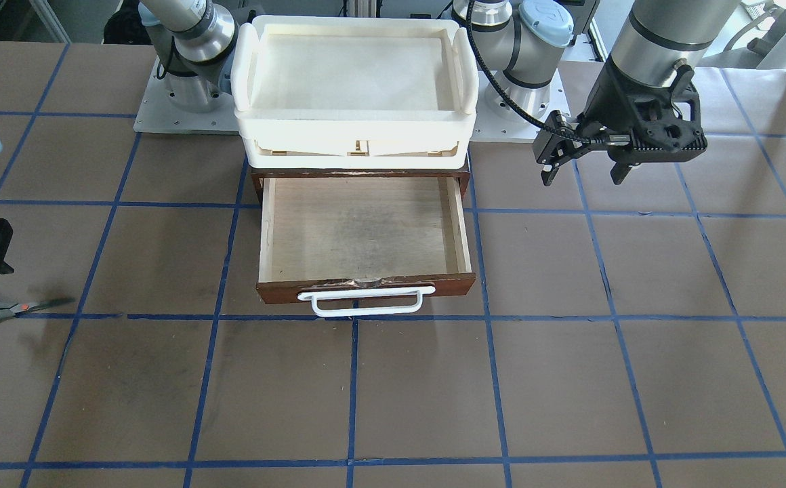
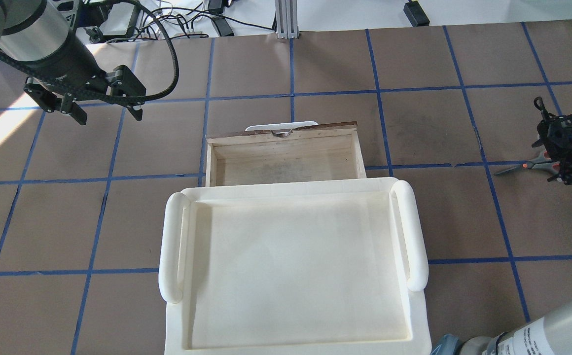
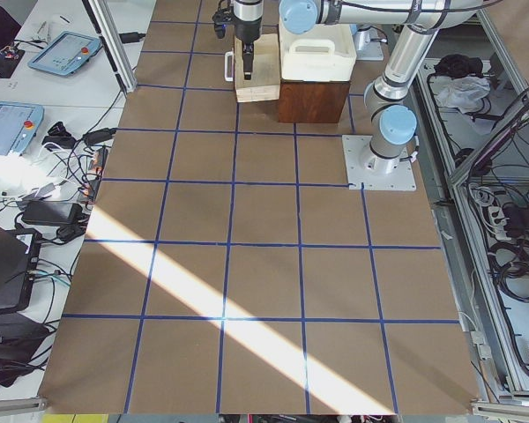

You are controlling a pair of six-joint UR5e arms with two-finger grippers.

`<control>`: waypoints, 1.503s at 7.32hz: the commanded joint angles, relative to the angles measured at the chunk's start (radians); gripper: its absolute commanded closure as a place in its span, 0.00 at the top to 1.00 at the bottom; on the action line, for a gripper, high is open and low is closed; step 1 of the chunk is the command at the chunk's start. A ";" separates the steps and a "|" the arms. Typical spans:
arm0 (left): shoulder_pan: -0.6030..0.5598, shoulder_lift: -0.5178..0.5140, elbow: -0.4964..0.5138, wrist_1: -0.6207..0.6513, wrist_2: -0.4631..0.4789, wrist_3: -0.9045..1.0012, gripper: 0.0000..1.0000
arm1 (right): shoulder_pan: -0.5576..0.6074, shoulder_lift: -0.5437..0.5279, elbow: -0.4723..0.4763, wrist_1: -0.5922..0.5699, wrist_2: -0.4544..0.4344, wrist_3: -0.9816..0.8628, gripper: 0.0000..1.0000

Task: Put scissors in drawer and close it
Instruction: 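Lower the right gripper and close it on the scissors' handle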

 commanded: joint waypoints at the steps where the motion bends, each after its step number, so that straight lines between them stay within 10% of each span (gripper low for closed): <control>1: 0.000 0.000 0.000 -0.002 0.000 0.000 1.00 | 0.000 0.023 0.000 -0.035 0.006 -0.011 0.97; 4: 0.000 0.000 0.000 -0.002 0.001 0.001 1.00 | 0.000 0.040 0.000 -0.039 0.003 -0.011 0.97; 6: 0.000 0.008 -0.002 -0.006 0.003 0.004 1.00 | 0.000 0.040 0.000 -0.035 -0.003 -0.010 0.74; 11: 0.000 0.020 -0.021 -0.003 0.020 0.006 1.00 | 0.000 0.045 -0.001 -0.032 -0.013 -0.001 0.59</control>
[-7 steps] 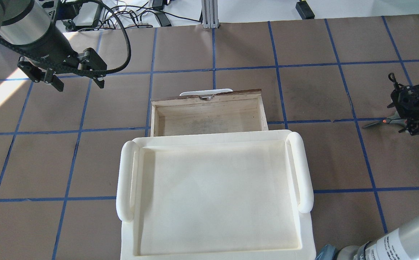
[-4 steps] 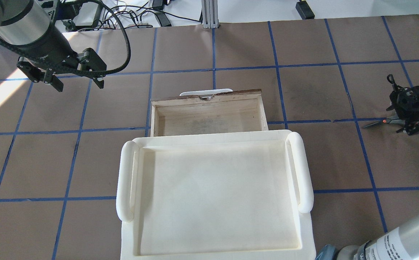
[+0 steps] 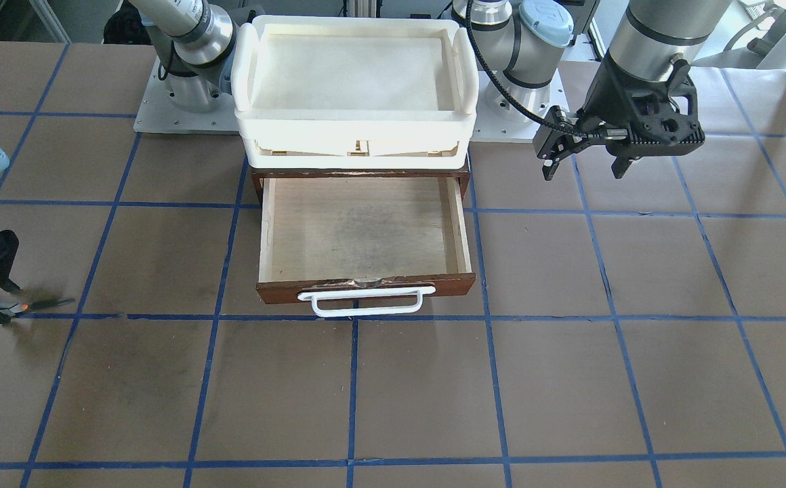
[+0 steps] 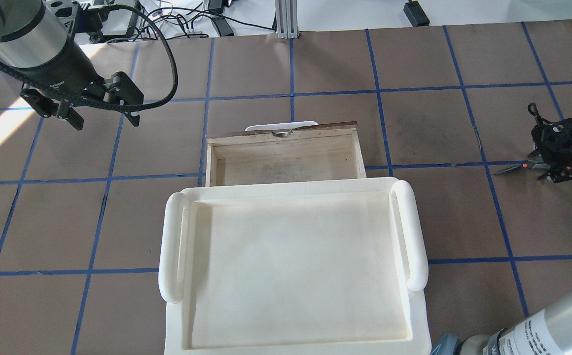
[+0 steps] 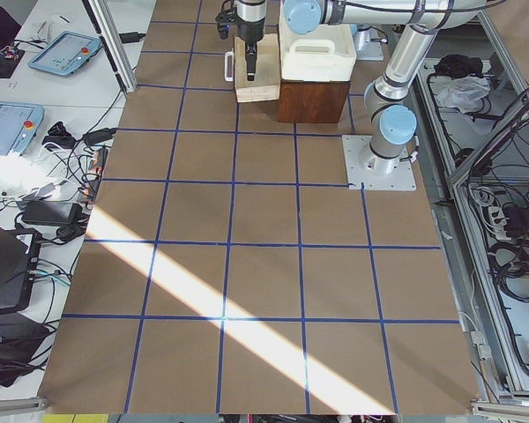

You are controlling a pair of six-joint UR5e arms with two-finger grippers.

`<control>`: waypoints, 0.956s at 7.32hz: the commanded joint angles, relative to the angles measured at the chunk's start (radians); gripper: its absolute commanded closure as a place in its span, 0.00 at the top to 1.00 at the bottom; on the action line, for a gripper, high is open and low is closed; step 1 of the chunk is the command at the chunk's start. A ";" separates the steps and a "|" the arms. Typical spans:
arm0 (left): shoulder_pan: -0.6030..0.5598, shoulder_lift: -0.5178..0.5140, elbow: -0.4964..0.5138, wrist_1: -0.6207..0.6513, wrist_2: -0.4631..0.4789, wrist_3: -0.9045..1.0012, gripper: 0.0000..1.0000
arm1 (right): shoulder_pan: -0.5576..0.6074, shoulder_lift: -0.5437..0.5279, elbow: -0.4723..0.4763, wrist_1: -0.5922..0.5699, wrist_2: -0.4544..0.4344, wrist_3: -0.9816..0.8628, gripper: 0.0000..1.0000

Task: Put scissors in drawer and close it
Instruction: 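Lift the scissors with the right gripper away from the table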

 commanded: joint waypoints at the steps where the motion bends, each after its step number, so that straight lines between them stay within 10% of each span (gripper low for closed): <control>1: 0.000 0.003 0.001 0.000 0.003 0.001 1.00 | 0.000 0.000 0.000 0.000 -0.004 0.000 0.51; 3: 0.000 0.001 -0.001 0.000 0.017 0.001 1.00 | 0.000 -0.001 -0.002 -0.004 -0.005 -0.001 0.21; 7: 0.002 0.000 -0.001 0.006 0.015 0.000 1.00 | 0.002 -0.012 -0.042 0.003 -0.037 0.001 0.00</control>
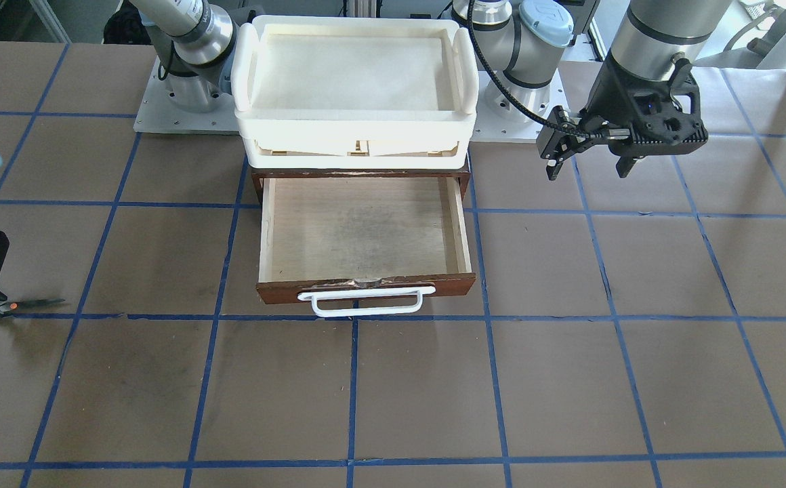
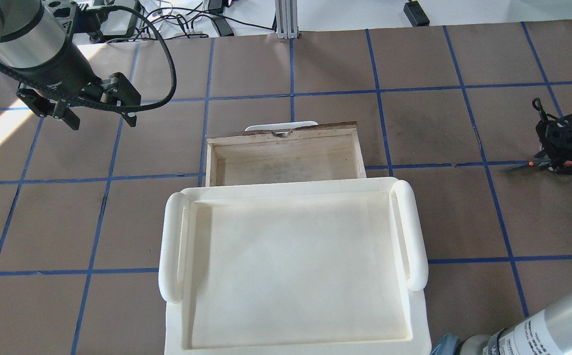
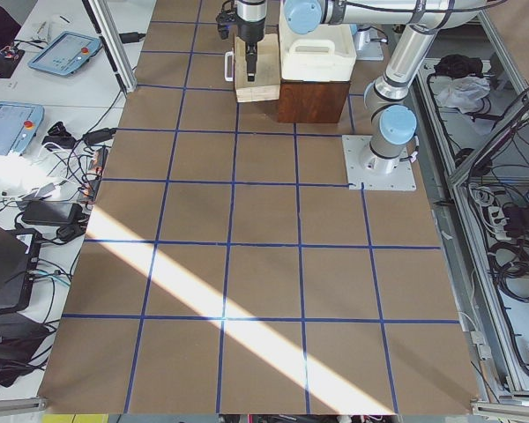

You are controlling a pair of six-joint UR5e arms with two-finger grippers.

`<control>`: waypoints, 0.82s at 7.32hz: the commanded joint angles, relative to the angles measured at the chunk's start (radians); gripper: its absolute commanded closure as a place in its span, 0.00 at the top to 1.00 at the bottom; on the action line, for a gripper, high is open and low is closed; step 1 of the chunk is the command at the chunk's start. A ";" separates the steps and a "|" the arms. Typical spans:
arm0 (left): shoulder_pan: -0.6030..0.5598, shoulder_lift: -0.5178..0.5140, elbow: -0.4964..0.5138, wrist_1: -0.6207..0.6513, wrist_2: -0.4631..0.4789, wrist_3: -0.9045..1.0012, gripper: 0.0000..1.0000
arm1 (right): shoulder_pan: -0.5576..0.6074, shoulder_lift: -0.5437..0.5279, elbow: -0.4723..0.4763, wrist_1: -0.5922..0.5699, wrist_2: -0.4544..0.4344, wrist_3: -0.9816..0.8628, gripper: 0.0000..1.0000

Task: Put scissors in drawer and close it
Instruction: 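Lift the scissors with the right gripper away from the table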

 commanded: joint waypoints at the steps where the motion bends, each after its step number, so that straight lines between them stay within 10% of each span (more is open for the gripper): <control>1: -0.001 0.000 0.000 0.003 -0.001 0.000 1.00 | 0.007 -0.013 -0.062 0.012 -0.031 -0.006 0.00; 6: 0.001 -0.008 0.000 0.004 -0.001 0.002 1.00 | 0.203 -0.224 -0.280 0.384 0.036 0.068 0.00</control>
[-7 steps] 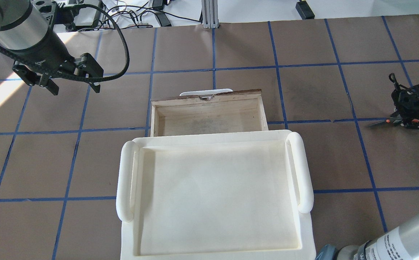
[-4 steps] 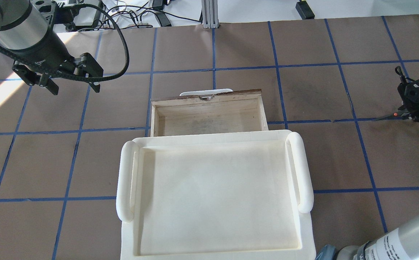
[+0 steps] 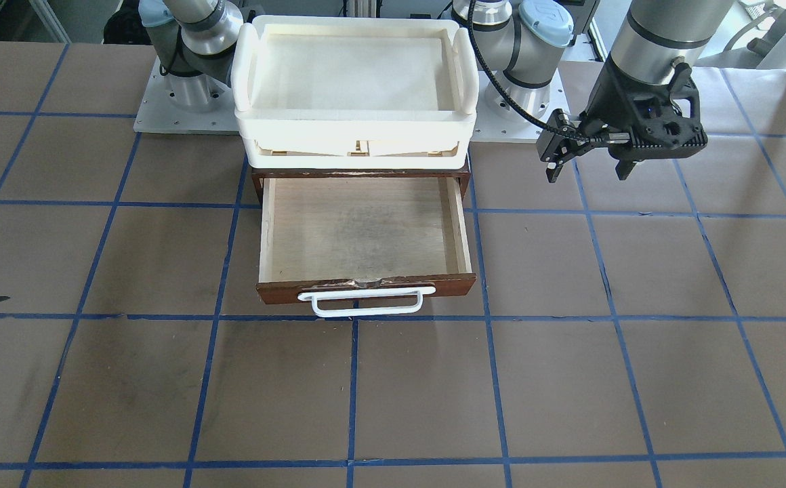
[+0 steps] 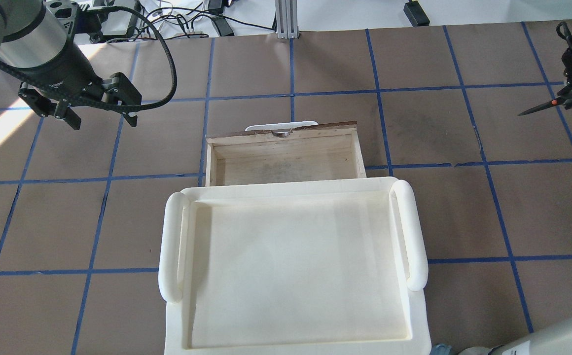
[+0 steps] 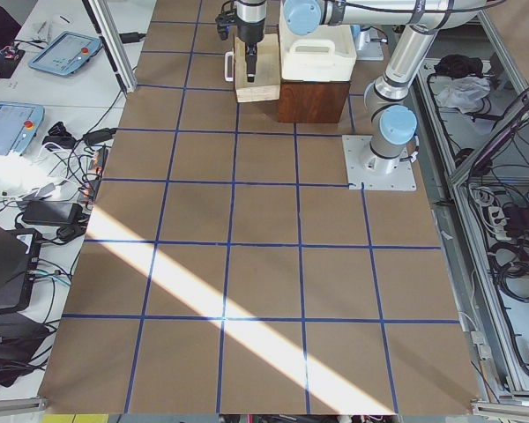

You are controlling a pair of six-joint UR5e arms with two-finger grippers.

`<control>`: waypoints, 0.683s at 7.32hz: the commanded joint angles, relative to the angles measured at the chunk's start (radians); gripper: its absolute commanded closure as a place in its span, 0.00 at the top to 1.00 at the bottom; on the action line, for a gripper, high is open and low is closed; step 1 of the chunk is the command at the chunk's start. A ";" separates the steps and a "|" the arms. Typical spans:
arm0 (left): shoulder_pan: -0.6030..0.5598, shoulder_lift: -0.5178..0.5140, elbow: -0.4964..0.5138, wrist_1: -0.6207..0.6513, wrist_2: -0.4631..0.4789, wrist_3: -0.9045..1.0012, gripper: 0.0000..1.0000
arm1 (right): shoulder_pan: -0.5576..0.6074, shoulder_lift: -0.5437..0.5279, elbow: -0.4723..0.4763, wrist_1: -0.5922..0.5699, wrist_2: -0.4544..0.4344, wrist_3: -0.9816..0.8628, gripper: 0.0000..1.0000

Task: Put scissors in drawer and close it
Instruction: 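Lift the scissors with the right gripper away from the table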

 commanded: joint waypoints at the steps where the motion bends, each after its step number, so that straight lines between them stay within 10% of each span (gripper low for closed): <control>1: 0.000 -0.002 -0.001 0.000 0.001 0.000 1.00 | 0.137 -0.112 -0.018 0.164 0.015 0.188 0.00; 5: 0.003 0.003 -0.001 -0.002 0.003 0.001 1.00 | 0.523 -0.203 -0.016 0.254 -0.041 0.725 0.00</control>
